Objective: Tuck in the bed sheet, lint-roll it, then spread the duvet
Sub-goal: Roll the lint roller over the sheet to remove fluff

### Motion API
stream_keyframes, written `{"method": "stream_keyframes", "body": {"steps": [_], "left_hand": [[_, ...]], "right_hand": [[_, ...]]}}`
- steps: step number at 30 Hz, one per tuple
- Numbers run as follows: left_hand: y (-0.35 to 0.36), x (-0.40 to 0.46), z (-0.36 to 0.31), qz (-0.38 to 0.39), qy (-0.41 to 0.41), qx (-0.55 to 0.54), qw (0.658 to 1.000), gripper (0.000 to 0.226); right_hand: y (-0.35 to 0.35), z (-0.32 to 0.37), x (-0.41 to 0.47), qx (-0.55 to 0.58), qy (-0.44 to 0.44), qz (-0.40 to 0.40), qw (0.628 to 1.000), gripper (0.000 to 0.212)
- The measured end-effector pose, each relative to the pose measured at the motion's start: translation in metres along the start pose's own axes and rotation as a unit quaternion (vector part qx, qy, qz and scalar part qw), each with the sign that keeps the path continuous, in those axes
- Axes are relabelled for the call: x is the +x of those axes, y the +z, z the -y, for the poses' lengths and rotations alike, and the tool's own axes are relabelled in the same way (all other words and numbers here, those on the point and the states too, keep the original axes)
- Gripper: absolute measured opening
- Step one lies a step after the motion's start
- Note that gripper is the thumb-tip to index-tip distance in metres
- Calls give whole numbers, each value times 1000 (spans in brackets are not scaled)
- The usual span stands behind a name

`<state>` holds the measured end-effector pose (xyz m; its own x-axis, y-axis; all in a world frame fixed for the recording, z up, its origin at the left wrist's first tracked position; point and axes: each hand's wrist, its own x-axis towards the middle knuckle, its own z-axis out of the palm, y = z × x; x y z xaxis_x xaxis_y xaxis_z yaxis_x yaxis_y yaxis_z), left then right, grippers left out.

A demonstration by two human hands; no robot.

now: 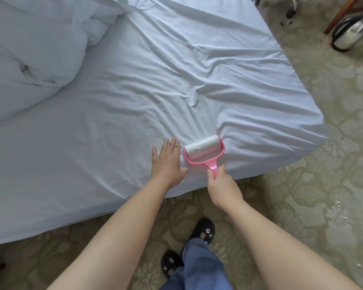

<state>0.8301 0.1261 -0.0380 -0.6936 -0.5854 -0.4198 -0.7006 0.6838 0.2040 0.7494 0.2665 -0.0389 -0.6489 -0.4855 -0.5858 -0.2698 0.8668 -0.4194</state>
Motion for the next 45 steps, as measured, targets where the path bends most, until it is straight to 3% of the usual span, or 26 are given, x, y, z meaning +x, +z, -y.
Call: {"method": "stream_keyframes", "body": {"steps": [5, 11, 18, 24, 37, 45], "left_hand": [[-3, 10, -11, -50, 40, 28, 998, 78], [1, 29, -5, -121, 131, 98, 979, 47], [9, 62, 2, -189, 109, 136, 966, 58], [-4, 91, 9, -136, 60, 102, 984, 68], [-24, 151, 27, -197, 2, 63, 978, 62], [-38, 151, 27, -135, -26, 86, 987, 73]], "right_hand": [[-7, 4, 7, -25, 8, 22, 999, 37], [-10, 17, 24, -27, 20, 38, 999, 37], [-10, 35, 53, -18, 7, 33, 999, 46], [-15, 59, 82, -19, -4, 39, 999, 48], [-27, 107, 143, -32, -42, 41, 998, 49], [-36, 129, 161, -41, -42, 42, 997, 51]]}}
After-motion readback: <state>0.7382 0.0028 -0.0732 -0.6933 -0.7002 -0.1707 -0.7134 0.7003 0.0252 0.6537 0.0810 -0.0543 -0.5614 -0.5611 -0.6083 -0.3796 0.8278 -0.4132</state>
